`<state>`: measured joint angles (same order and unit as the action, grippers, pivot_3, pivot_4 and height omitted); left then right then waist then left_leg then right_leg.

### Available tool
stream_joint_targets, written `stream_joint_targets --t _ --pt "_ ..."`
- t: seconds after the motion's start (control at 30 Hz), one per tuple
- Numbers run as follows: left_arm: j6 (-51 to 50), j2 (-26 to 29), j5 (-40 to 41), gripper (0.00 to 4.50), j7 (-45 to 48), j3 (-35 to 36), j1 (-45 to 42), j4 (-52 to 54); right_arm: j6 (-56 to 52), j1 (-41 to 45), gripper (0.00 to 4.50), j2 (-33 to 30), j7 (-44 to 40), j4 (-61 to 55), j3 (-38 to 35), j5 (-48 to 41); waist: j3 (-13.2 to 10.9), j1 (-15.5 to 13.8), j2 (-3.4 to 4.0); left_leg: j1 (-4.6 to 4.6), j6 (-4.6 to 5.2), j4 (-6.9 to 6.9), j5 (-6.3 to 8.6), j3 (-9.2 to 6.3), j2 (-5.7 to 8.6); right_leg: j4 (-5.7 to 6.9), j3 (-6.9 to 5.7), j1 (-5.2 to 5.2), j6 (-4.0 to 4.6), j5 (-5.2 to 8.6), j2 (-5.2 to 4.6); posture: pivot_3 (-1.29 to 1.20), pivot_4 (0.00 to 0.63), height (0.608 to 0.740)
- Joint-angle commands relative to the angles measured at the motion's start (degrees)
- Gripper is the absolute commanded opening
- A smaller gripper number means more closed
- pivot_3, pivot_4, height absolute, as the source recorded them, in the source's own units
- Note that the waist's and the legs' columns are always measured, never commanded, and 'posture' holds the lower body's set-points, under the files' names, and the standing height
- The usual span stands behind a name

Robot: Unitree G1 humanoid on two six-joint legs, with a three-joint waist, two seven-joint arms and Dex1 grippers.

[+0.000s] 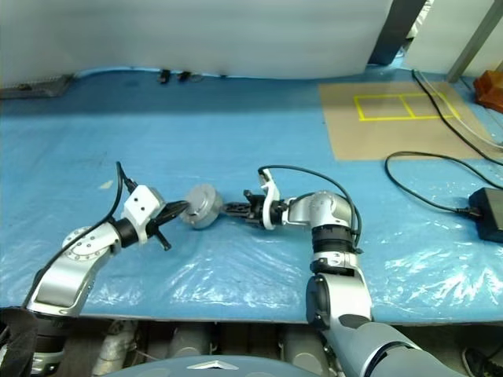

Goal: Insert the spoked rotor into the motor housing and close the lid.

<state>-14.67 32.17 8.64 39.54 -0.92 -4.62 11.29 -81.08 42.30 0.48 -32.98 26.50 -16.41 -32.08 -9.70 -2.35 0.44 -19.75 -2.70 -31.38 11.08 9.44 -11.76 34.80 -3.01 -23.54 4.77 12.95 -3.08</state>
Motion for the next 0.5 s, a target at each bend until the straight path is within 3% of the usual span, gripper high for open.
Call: stream_joint_targets --t 0.03,0.23,0.5 --pt "0.0 -0.3 -0.5 0.0 1.2 -2.5 0.2 -1.0 1.0 0.7 1.0 1.4 -0.9 0.0 1.4 -2.0 0.0 0.0 0.0 0.0 0.0 0.0 0.0 0.0 0.0 0.0 0.0 0.0 0.0 0.0 0.0 0.0 0.15 0.74" --pt "0.5 -0.2 -0.5 0.0 1.2 -2.7 -0.3 -1.6 0.8 1.7 3.08 1.6 0.8 3.2 -0.6 -2.0 0.0 -0.1 0.0 -0.02 0.0 0.0 0.0 0.0 0.0 0.0 0.0 -0.01 0.01 0.0 0.0 0.0 0.15 0.74" --pt "0.6 -0.2 -0.6 0.0 1.2 -2.8 0.0 -1.8 1.6 2.0 3.08 2.2 1.1 4.5 -3.4 -3.9 0.0 -0.2 0.0 -0.02 0.0 0.0 0.0 0.0 0.0 0.0 0.0 0.0 0.01 0.0 0.0 0.0 0.15 0.74"
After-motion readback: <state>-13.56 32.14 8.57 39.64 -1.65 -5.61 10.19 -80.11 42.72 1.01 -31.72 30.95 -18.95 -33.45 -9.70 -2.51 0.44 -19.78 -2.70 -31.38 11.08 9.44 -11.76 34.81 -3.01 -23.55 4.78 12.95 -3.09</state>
